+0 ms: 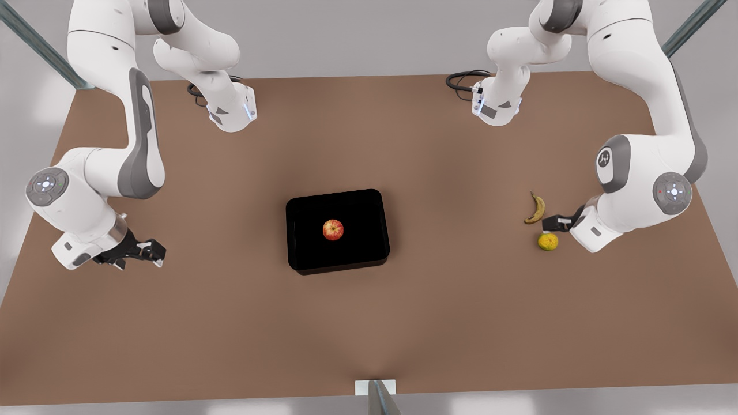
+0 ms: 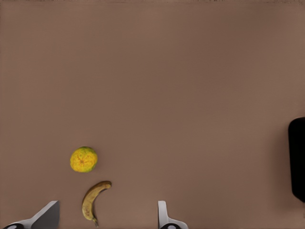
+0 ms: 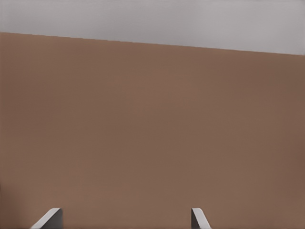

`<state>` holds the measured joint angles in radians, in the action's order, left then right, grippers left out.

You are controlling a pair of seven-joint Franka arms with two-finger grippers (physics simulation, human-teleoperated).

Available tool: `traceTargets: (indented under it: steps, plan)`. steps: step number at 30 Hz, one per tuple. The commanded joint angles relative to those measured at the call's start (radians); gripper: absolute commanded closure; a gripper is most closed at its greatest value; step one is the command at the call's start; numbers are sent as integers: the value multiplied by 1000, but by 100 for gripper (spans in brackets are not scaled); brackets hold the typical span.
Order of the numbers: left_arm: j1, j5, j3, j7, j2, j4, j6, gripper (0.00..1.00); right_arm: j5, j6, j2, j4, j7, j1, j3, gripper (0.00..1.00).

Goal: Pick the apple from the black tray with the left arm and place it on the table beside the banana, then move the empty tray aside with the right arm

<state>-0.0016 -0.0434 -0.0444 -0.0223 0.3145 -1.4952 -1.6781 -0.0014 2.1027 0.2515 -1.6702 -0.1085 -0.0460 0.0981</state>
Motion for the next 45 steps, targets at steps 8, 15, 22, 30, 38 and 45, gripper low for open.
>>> traceTargets:
  steps: [8, 15, 22, 30, 38, 45]
  plan:
    - [-416, 22, -37, 452, 84, 121, -198, 0, 8, -15, 209, 165, -31, 2, 2, 0]
    - [-710, 48, -37, 1269, 204, 112, -282, 0, 6, -135, 163, 228, -33, 14, 0, 0]
    - [-795, 123, -28, 1349, 563, 453, -394, 0, 6, -135, 169, 228, -33, 15, 0, 0]
    - [-882, 292, -28, 1367, 727, 593, -405, 0, 6, -135, 169, 228, -33, 15, 0, 0]
    - [-911, 338, -28, 1412, 741, 547, -417, 0, 5, -135, 169, 228, -33, 15, 0, 0]
    - [-910, 366, -25, 1490, 752, 515, -535, 0, 5, -135, 170, 228, -33, 15, 0, 0]
